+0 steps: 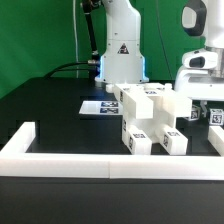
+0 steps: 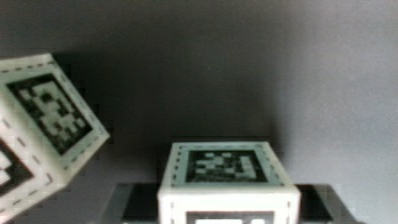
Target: Assemble chair
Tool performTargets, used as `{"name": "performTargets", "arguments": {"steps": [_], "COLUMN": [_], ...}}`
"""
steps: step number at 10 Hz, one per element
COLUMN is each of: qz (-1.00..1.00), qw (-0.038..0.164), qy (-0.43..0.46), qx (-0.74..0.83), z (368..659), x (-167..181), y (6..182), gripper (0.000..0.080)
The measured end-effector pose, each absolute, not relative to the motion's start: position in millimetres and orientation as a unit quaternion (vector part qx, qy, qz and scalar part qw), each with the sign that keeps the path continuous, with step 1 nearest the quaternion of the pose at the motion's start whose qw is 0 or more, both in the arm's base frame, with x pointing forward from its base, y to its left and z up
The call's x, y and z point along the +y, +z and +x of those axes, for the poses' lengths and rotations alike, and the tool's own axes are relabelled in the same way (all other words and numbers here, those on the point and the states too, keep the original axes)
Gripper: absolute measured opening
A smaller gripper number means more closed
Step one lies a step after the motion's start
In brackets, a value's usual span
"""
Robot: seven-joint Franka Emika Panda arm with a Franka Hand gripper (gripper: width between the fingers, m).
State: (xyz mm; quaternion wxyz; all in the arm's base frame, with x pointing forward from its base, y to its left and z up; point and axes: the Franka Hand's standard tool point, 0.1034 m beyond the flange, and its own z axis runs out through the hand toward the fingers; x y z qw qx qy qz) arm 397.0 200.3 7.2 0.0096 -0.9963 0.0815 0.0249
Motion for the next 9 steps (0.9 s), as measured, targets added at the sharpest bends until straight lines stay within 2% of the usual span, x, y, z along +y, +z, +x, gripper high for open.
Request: {"name": "performTargets", "arguments": {"steps": [5, 6, 9], "qz": [-0.997, -0.998, -0.998], "qw": [0.009, 0.011, 0.020], "qy": [0.026, 0.029, 0.031], "qx": [0.076, 0.059, 0.041], "z": [398, 405, 428], "x": [199, 195, 183], "y": [8.2, 16.4, 55.8], "gripper": [0.0285, 0.0285, 0.0285]}}
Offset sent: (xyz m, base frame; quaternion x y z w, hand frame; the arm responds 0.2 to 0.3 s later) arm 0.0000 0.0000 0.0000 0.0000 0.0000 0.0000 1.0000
